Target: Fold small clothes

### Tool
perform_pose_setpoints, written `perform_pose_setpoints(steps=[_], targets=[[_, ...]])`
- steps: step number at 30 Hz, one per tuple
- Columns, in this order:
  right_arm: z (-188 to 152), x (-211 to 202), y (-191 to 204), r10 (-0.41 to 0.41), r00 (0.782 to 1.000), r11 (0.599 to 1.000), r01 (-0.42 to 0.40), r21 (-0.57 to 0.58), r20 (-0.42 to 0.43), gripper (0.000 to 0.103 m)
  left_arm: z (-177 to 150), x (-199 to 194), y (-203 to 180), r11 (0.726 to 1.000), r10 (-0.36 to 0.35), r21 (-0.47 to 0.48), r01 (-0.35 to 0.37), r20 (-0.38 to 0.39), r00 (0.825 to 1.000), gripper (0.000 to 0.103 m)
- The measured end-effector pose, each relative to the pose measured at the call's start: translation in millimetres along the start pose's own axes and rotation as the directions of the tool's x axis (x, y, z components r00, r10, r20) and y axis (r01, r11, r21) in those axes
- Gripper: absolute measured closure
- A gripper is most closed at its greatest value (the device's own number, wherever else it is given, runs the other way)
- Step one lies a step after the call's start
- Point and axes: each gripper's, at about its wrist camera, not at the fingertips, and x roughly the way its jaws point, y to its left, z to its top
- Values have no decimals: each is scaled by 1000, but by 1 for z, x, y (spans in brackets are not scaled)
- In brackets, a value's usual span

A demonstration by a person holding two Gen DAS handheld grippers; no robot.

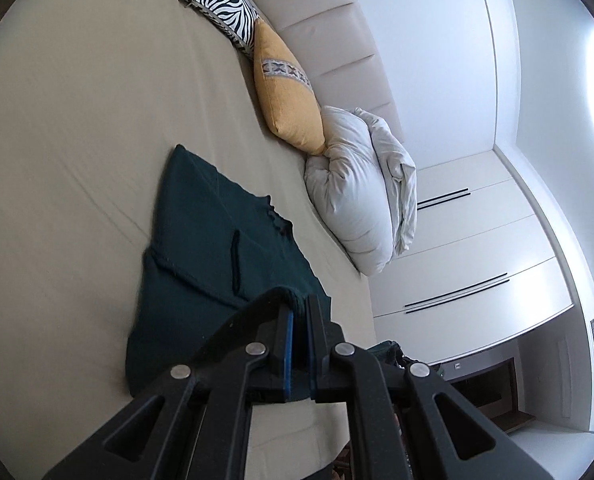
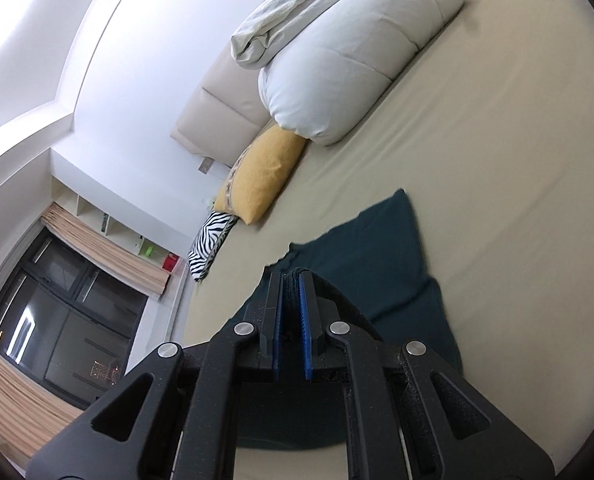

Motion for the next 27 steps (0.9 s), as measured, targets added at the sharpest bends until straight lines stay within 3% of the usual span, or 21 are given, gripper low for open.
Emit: perform_pose_setpoints(steps=[8,17,22,23,25,27], targets=[[49,98,-3,-81,997,996,81,-30,-2,97,67,59,20,999,43,-28,-42,26,999,97],[90,202,-27,-159,987,987,159,-14,-7,97,119,134,52,992,113,-57,-113,-10,994,97],[108,249,-59,-260,966,965,260,22,3,97,139,162,83,976,200,-84,-201,-22,980,96],[111,256,-65,-284,959,959,284,25,10,97,141,165,88,973,212,-93,-214,-28,977,92],[115,262,-75,-305,952,952,304,42,16,92,142,167,96,967,227,-114,-230,-41,973,63],[113,264,-82,-315,949,948,315,50,7,91,140,162,92,972,211,-103,-213,-32,977,55]])
